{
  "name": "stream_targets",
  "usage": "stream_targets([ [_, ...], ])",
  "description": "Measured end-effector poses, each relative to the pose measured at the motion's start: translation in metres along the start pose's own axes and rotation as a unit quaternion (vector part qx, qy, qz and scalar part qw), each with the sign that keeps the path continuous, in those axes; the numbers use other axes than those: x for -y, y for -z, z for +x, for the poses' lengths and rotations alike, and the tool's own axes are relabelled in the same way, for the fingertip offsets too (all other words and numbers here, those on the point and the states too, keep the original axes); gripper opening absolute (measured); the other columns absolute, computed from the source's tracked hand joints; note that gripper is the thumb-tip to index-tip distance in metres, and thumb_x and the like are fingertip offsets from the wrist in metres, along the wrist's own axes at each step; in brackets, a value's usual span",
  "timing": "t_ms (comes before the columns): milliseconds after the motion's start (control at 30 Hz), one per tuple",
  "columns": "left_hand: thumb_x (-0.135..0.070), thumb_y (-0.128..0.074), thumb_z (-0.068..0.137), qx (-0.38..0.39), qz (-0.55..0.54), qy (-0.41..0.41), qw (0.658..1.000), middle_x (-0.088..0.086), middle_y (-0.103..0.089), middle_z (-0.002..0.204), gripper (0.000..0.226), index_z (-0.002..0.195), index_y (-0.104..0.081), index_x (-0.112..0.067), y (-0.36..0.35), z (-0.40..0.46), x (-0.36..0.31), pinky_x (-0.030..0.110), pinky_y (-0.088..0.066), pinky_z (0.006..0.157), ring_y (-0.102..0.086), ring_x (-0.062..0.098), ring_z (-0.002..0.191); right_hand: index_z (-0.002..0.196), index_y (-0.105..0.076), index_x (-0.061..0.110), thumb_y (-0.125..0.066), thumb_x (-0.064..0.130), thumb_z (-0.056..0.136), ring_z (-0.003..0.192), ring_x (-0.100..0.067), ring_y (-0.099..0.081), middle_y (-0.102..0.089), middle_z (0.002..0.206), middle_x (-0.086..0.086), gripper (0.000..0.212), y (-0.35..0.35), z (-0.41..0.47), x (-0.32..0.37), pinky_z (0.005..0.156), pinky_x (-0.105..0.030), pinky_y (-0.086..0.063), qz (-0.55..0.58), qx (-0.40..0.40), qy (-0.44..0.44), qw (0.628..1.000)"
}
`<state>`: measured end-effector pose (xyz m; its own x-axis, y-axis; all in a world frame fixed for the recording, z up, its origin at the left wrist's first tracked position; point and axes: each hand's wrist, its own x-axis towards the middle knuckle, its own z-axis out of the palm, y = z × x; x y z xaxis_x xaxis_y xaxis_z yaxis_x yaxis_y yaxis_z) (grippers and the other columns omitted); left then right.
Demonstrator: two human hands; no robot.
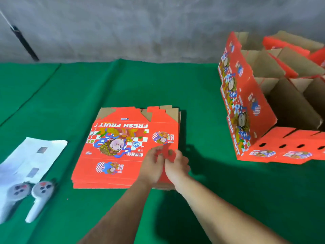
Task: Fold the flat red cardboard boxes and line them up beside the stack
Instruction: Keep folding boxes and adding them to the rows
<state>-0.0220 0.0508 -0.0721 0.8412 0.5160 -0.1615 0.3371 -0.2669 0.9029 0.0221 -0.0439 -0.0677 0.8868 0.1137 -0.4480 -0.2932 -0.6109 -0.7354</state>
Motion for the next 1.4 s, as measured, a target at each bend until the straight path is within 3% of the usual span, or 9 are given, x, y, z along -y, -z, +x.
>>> stream_targets([
  [167, -0.04, -0.046, 0.101, 0.076, 0.4, -0.012, 0.913, -0.004, -0.015, 0.174, 0.062, 0.16, -0.028, -0.045, 0.028, 0.023, 0.047, 0.059, -0.008, 0.126, -0.007, 0.045, 0.157, 0.154, -0.033, 0.027, -0.06, 0.045, 0.091, 0.129, -0.039, -0.048, -0.049, 0.142, -0.012, 0.072, -0.022, 0.019, 0.007, 0.105, -0.045, -0.043, -0.061, -0.063, -0.053, 0.995],
  [333, -0.057, -0.029, 0.101, 0.1, 0.401, -0.051, 0.909, -0.004, 0.012, 0.176, 0.072, 0.165, 0.0, -0.043, 0.008, 0.006, 0.055, 0.061, 0.005, 0.126, 0.018, 0.047, 0.156, 0.139, -0.05, 0.022, -0.059, 0.047, 0.09, 0.12, -0.041, -0.056, -0.053, 0.133, -0.016, 0.055, -0.017, 0.036, 0.007, 0.099, -0.047, -0.048, 0.035, -0.125, -0.102, 0.986],
  [533, -0.062, -0.043, 0.096, 0.119, 0.29, -0.084, 0.946, -0.016, -0.017, 0.172, 0.069, 0.159, -0.017, -0.053, -0.013, -0.007, 0.043, 0.044, -0.02, 0.115, -0.021, 0.022, 0.148, 0.131, -0.058, 0.0, -0.047, 0.069, 0.096, 0.101, -0.032, -0.06, -0.062, 0.117, -0.014, 0.079, 0.03, 0.06, -0.031, 0.095, -0.04, -0.047, 0.25, -0.123, -0.237, 0.931],
  [667, -0.057, -0.062, 0.094, -0.082, 0.243, -0.027, 0.966, 0.0, -0.029, 0.17, 0.074, 0.16, -0.035, -0.036, 0.034, 0.021, 0.047, 0.049, -0.031, 0.112, -0.039, 0.036, 0.141, 0.132, -0.061, 0.005, -0.041, 0.073, 0.096, 0.115, -0.036, -0.06, -0.065, 0.13, -0.012, 0.079, 0.067, 0.063, -0.062, 0.102, -0.043, -0.045, 0.244, -0.159, -0.252, 0.923],
  [767, -0.058, -0.072, 0.088, -0.162, 0.162, 0.104, 0.968, 0.015, -0.041, 0.161, 0.091, 0.161, -0.03, -0.021, 0.075, 0.044, 0.046, 0.058, -0.029, 0.117, -0.042, 0.048, 0.139, 0.11, -0.07, 0.007, -0.043, 0.072, 0.096, 0.092, -0.03, -0.063, -0.071, 0.11, -0.01, 0.072, 0.091, 0.058, -0.078, 0.096, -0.041, -0.049, 0.251, -0.167, -0.22, 0.928],
  [900, -0.077, -0.067, 0.07, -0.07, -0.111, 0.083, 0.988, 0.004, -0.079, 0.094, 0.081, 0.123, -0.066, -0.016, 0.1, 0.039, 0.029, 0.046, -0.055, 0.081, -0.074, 0.027, 0.09, 0.12, -0.07, 0.016, -0.051, 0.072, 0.087, 0.105, -0.034, -0.069, -0.073, 0.113, -0.013, 0.068, 0.123, 0.048, -0.093, 0.102, -0.051, -0.052, 0.328, -0.147, -0.171, 0.917],
  [1133, -0.075, -0.072, 0.079, 0.08, -0.176, 0.008, 0.981, -0.008, -0.074, 0.126, 0.064, 0.125, -0.065, -0.032, 0.095, -0.001, 0.004, 0.053, -0.052, 0.099, -0.07, 0.017, 0.117, 0.131, -0.067, 0.031, -0.054, 0.076, 0.085, 0.112, -0.029, -0.072, -0.073, 0.125, -0.007, 0.066, 0.177, 0.036, -0.087, 0.097, -0.053, -0.056, 0.416, -0.026, -0.05, 0.908],
  [1267, -0.079, -0.075, 0.074, 0.083, -0.21, -0.02, 0.974, -0.007, -0.076, 0.124, 0.06, 0.119, -0.066, -0.04, 0.073, -0.018, -0.014, 0.041, -0.055, 0.093, -0.071, 0.012, 0.117, 0.123, -0.072, 0.035, -0.05, 0.084, 0.084, 0.106, -0.027, -0.075, -0.076, 0.119, -0.004, 0.066, 0.195, 0.02, -0.091, 0.088, -0.047, -0.057, 0.387, 0.01, -0.049, 0.921],
  [1400, -0.048, -0.077, 0.092, 0.108, -0.246, -0.053, 0.962, -0.004, -0.067, 0.141, 0.061, 0.146, -0.05, -0.039, 0.043, -0.024, -0.046, 0.039, -0.05, 0.11, -0.061, 0.019, 0.134, 0.116, -0.077, 0.026, -0.057, 0.088, 0.075, 0.11, -0.04, -0.071, -0.075, 0.118, -0.01, 0.076, 0.213, 0.003, -0.091, 0.098, -0.06, -0.054, 0.381, -0.012, -0.028, 0.924],
])
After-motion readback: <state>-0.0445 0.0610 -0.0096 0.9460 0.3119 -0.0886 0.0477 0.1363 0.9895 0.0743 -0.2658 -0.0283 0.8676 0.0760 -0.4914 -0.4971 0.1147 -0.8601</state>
